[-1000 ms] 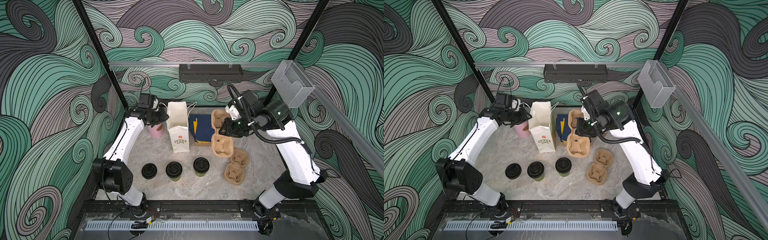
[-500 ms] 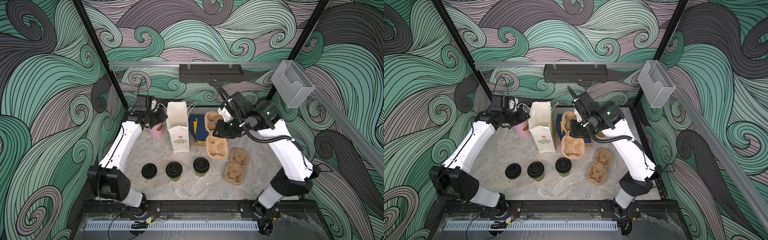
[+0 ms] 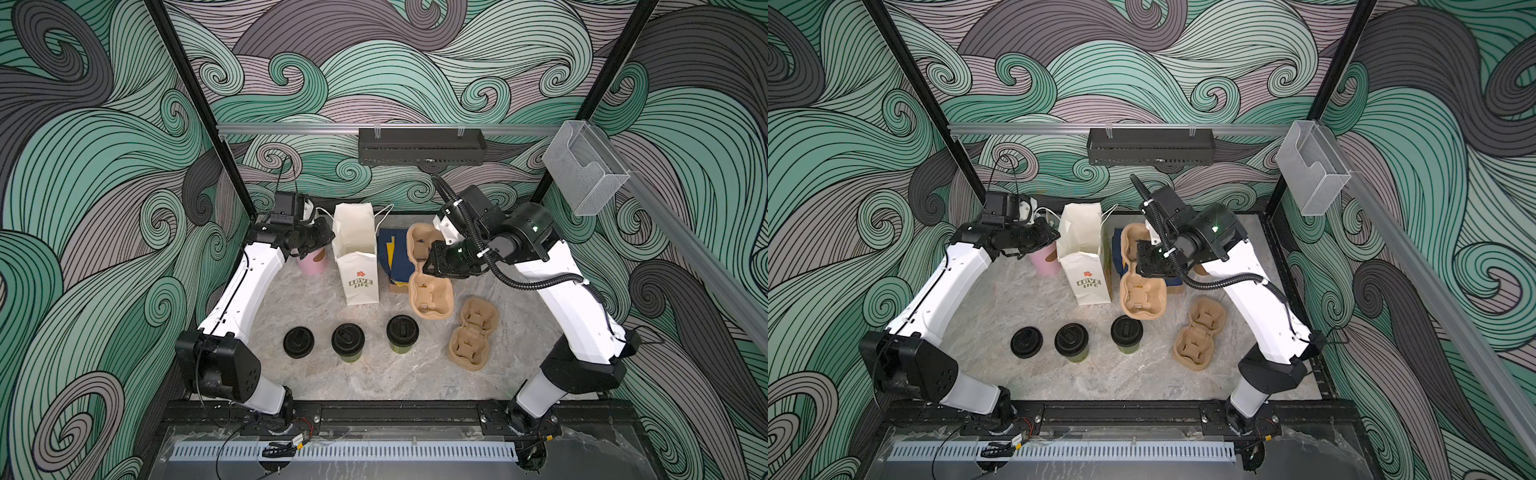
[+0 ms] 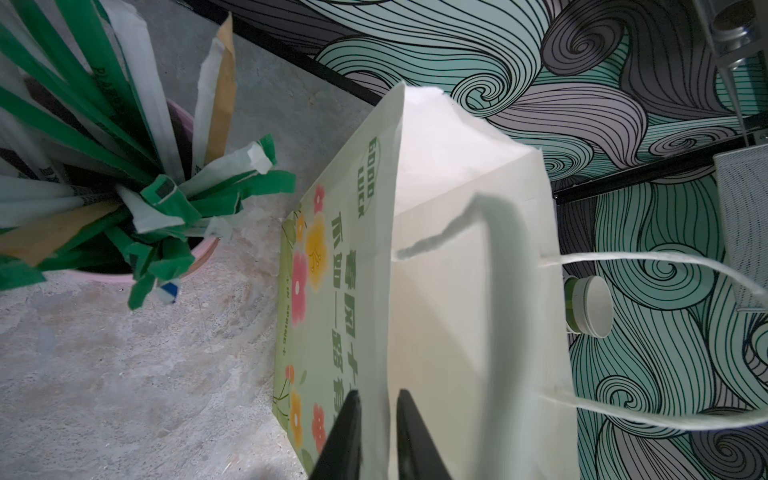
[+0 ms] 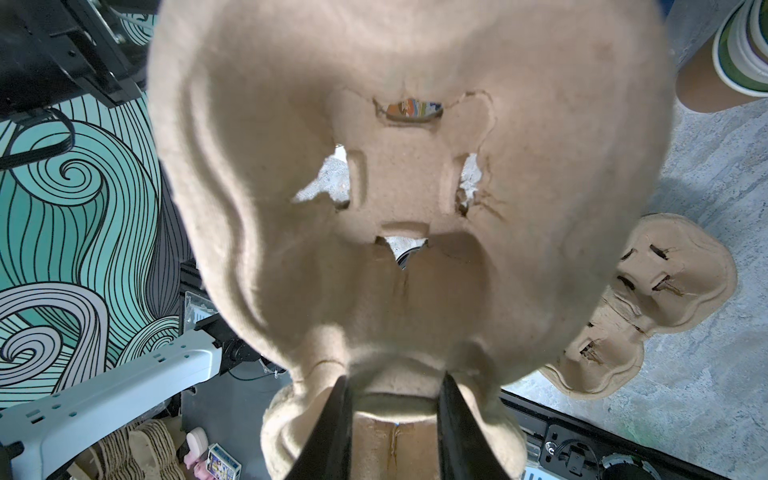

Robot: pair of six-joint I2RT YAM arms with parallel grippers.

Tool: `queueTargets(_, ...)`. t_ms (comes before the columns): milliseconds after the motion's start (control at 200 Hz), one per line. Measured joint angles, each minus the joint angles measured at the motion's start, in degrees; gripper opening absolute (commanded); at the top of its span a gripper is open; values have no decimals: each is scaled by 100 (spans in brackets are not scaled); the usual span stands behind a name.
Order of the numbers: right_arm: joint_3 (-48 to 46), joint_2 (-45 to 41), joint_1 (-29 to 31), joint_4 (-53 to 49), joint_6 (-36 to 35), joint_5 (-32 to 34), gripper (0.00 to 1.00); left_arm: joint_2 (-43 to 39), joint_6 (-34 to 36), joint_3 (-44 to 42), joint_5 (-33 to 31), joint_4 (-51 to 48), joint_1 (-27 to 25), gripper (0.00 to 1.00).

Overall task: Pack the takeout coffee
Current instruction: 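Grip the white paper bag rim with the left gripper while the right carries the carrier, then lower the carrier toward the bag with the right gripper while the left holds it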

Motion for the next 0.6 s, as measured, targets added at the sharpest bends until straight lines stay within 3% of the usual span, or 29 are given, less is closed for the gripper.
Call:
queueTargets(135,0,0,28,2,22,42,28,13,20,-33,2,-7,0,19)
queueTargets(600,20,0,87,107,81,79,28,-11,-195,-133,92,131,-129,0)
